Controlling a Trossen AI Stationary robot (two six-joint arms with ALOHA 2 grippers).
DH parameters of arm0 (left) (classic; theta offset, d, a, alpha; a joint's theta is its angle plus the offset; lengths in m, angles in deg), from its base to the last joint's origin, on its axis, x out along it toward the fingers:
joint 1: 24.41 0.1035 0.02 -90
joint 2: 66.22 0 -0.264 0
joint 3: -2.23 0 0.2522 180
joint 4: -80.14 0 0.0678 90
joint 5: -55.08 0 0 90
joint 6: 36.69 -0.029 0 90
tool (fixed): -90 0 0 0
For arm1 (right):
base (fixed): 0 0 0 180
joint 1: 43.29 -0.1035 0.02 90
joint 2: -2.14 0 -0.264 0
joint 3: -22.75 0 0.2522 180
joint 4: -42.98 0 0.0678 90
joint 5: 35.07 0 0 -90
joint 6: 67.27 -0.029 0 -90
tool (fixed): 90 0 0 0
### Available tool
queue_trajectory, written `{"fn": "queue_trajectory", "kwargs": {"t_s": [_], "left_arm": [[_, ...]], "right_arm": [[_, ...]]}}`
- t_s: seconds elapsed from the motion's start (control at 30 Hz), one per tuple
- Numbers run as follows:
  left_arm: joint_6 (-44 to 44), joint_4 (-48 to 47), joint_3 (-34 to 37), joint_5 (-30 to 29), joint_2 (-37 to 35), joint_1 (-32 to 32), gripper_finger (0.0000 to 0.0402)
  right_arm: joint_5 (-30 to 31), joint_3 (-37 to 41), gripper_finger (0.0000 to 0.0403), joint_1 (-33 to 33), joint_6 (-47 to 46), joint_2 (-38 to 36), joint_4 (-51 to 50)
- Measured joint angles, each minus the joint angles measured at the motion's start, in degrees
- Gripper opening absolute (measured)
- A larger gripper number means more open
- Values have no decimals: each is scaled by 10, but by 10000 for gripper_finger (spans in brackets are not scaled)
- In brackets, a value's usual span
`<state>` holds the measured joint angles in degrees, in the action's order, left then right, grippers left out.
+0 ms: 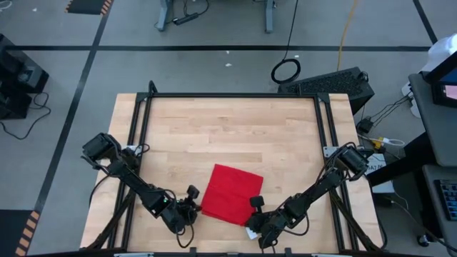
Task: Roll napkin
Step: Fold the red napkin
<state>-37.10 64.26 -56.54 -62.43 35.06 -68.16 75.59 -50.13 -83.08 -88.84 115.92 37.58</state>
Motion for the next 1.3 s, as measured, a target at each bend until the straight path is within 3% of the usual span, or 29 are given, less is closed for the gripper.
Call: {"fn": "queue_trajectory", "kwargs": {"t_s": [0.3,0.7,1.07,1.3], "left_arm": [[-2,1,-13,-17,-40,0,2],[-16,9,-13,-36,-46,0,1],[-15,18,-13,-41,-47,0,1],[-14,18,-13,-41,-47,0,1]], "right_arm": [[2,0,11,1,-3,0,0],[-1,0,95,8,-32,-9,-1],[1,-1,74,8,-96,-34,-88],[7,-1,112,-20,-110,-40,-63]]}}
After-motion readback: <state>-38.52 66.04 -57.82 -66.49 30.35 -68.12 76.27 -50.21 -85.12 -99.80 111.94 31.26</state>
